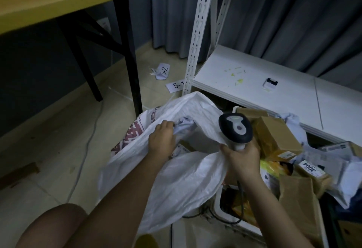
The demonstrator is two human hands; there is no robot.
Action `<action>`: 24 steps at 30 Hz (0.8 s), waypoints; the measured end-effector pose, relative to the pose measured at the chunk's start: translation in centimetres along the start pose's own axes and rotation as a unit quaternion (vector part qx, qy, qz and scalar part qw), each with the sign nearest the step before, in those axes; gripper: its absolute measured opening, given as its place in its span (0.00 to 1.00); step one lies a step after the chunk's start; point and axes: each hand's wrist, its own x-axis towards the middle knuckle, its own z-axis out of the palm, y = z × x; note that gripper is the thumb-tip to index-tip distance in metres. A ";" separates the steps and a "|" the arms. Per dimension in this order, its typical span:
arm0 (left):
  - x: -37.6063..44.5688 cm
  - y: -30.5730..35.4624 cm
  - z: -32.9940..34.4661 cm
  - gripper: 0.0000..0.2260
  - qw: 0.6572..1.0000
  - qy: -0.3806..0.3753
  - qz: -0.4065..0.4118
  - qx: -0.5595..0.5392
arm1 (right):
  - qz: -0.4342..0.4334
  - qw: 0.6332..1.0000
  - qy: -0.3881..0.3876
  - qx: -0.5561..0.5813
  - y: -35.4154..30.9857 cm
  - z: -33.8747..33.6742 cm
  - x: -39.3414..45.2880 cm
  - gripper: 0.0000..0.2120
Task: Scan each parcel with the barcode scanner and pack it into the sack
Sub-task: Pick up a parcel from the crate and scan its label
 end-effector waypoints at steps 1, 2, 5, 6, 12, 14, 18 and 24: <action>0.8 0.6 0.0 0.13 0.999 0.035 -0.018 -0.026 | -0.003 1.000 0.006 0.014 0.1 -0.1 0.2 0.17; 1.5 1.2 0.2 0.13 0.996 0.066 -0.038 -0.054 | -0.004 1.000 0.014 0.024 0.1 -0.2 0.5 0.18; 2.6 2.6 1.5 0.15 0.986 0.088 -0.082 -0.114 | -0.005 0.999 0.023 0.036 0.0 -0.3 1.8 0.18; 2.7 2.6 2.4 0.19 0.990 0.038 -0.076 -0.111 | -0.006 0.999 0.021 0.035 0.1 -0.2 2.2 0.17; 1.6 1.2 5.6 0.23 0.965 -0.191 -0.021 -0.177 | 0.041 0.999 -0.002 -0.023 1.7 0.0 4.5 0.20; 1.1 1.9 4.8 0.17 0.961 -0.135 -0.024 -0.239 | 0.064 0.998 -0.012 -0.011 2.0 -0.2 4.7 0.21; -0.3 4.5 2.6 0.09 0.924 -0.085 -0.071 -0.366 | 0.102 0.994 -0.018 0.032 2.3 -1.4 4.0 0.18; -3.0 9.1 0.6 0.07 0.909 -0.034 -0.043 -0.413 | 0.165 0.985 0.004 0.045 3.6 -6.3 1.4 0.17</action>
